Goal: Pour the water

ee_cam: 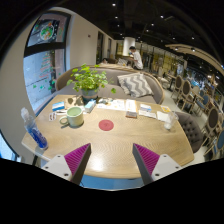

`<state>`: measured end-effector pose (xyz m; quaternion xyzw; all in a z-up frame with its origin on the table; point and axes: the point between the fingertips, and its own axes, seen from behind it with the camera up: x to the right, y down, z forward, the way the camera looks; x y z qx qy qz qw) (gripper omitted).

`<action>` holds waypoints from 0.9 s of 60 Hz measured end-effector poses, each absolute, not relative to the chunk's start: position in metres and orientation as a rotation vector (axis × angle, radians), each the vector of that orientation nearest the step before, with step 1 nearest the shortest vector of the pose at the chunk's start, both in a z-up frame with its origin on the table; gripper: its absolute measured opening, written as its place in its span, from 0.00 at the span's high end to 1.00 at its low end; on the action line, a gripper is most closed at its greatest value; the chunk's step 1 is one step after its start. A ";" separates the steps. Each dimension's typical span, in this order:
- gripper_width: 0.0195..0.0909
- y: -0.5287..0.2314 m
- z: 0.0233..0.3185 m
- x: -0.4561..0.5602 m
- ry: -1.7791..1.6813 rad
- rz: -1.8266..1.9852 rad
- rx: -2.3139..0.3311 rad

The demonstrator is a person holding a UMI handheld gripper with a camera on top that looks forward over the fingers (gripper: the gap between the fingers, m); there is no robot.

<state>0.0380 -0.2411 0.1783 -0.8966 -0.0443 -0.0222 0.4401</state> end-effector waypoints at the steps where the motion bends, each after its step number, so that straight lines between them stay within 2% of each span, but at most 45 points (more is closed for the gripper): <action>1: 0.07 -0.242 0.178 0.038 -0.104 -0.058 -2.229; 7: 0.07 -0.253 0.173 0.028 -0.062 -0.072 -2.242; 15: 0.07 -0.269 0.151 -0.020 -0.020 -0.074 -2.260; 34: 0.07 -0.307 0.092 -0.188 -0.095 0.100 -2.279; 44: 0.06 -0.288 0.089 -0.279 -0.164 0.218 -2.207; 54: 0.07 -0.236 0.088 -0.323 -0.150 0.208 -2.111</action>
